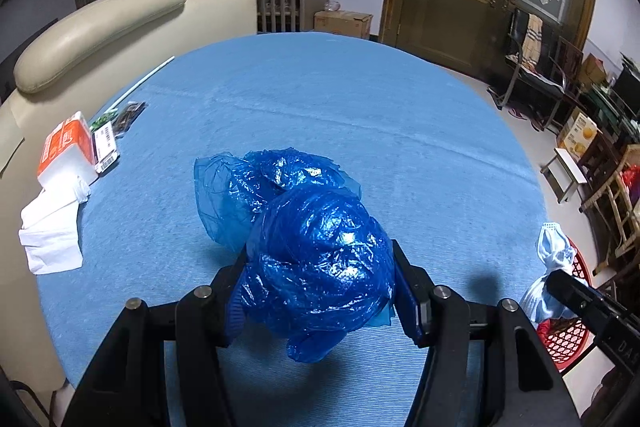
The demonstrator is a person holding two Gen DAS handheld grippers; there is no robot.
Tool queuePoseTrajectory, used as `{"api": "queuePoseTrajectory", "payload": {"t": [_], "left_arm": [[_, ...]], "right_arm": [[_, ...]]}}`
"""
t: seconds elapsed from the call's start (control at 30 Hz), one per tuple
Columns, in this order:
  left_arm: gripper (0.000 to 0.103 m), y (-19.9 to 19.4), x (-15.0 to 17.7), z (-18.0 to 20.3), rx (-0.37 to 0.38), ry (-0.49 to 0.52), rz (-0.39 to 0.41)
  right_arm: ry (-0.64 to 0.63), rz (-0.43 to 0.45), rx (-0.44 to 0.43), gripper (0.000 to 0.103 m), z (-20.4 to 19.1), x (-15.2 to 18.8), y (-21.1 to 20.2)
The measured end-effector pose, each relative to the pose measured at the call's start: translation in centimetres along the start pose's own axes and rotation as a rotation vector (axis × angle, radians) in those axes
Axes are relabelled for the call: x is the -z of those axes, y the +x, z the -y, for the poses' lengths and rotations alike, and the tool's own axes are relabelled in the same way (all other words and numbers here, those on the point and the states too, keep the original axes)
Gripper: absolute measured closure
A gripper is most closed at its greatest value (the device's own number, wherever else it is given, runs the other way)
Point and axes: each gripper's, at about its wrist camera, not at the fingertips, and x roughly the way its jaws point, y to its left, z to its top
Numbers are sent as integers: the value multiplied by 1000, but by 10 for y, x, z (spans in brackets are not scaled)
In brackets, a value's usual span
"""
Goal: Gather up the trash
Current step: 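Carry the white mask in the right gripper over the red basket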
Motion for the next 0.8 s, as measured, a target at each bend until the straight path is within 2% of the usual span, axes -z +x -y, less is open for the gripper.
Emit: {"api": "queuePoseTrajectory", "payload": {"t": [0.57, 0.8], "left_arm": [[40, -4, -2, 51, 75, 111, 8], [40, -9, 1, 56, 87, 129, 7]], "right_arm": [[91, 81, 35, 76, 44, 1, -41], [110, 90, 47, 76, 53, 5, -47]]}}
